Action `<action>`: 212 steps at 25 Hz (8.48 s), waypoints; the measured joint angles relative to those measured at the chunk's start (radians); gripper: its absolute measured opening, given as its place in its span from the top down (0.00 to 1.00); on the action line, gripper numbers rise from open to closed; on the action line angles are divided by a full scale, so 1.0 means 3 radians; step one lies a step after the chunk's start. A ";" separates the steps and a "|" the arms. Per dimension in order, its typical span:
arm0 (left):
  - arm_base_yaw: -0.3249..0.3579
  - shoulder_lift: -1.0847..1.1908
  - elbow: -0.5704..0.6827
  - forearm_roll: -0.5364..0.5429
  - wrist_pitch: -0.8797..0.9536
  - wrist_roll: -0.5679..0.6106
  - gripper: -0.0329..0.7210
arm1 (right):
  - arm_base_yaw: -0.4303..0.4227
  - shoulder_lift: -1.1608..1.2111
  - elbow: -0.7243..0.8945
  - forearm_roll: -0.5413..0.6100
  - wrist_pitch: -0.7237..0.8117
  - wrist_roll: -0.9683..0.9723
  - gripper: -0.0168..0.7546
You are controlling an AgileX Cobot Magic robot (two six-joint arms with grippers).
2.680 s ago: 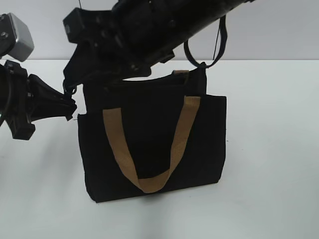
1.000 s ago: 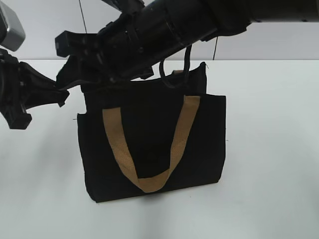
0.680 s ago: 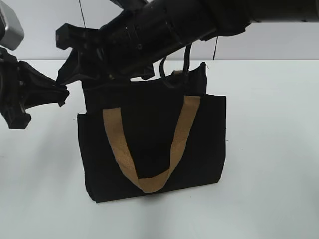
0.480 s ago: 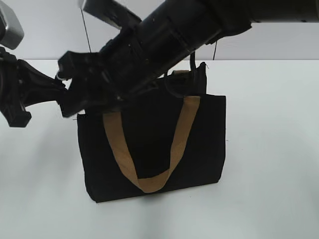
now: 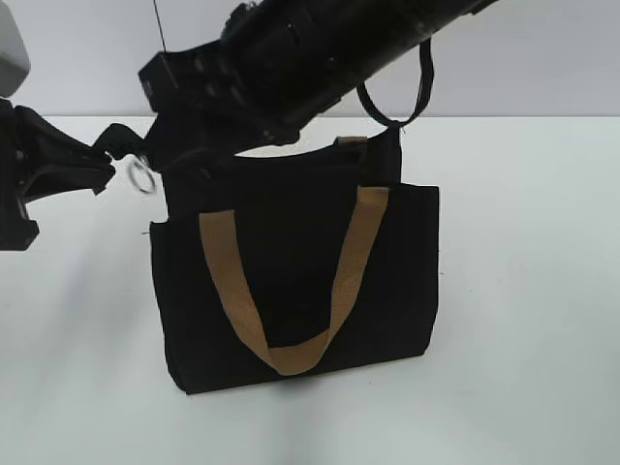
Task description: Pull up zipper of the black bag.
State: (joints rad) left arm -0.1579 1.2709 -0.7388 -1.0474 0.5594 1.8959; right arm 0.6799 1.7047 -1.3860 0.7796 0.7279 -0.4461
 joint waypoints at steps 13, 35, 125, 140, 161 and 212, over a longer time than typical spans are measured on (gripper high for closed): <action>0.0000 -0.0231 0.0000 0.0052 -0.0069 0.0000 0.93 | 0.0000 0.0048 0.0001 -0.0029 -0.0079 -0.0382 0.55; 0.0000 -0.0231 0.0000 0.0039 -0.0080 0.0000 0.93 | 0.0058 0.0396 0.0001 -0.0336 -0.0411 -0.1352 0.55; 0.0036 -0.0337 -0.0023 0.1866 -0.0171 -0.4445 0.28 | -0.1047 -0.0621 0.0001 -0.2425 0.1036 0.0999 0.36; 0.0604 -0.0833 -0.0414 0.3171 0.0949 -0.5483 0.28 | -0.2135 -0.1393 0.0454 -0.1808 0.1206 0.0303 0.36; 0.0604 -0.2978 0.0519 0.2748 0.1626 -0.5457 0.30 | -0.2287 -0.3589 0.2968 -0.1649 0.0690 0.0297 0.36; 0.0604 -0.4267 0.0693 0.2749 0.1712 -0.5694 0.32 | -0.2287 -0.5705 0.2996 -0.2193 0.1222 0.0894 0.36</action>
State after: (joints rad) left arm 0.0232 -0.0093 -0.5307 -0.2226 1.0730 0.1876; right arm -0.0061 -0.0068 -0.4871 0.1217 1.0945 -0.1778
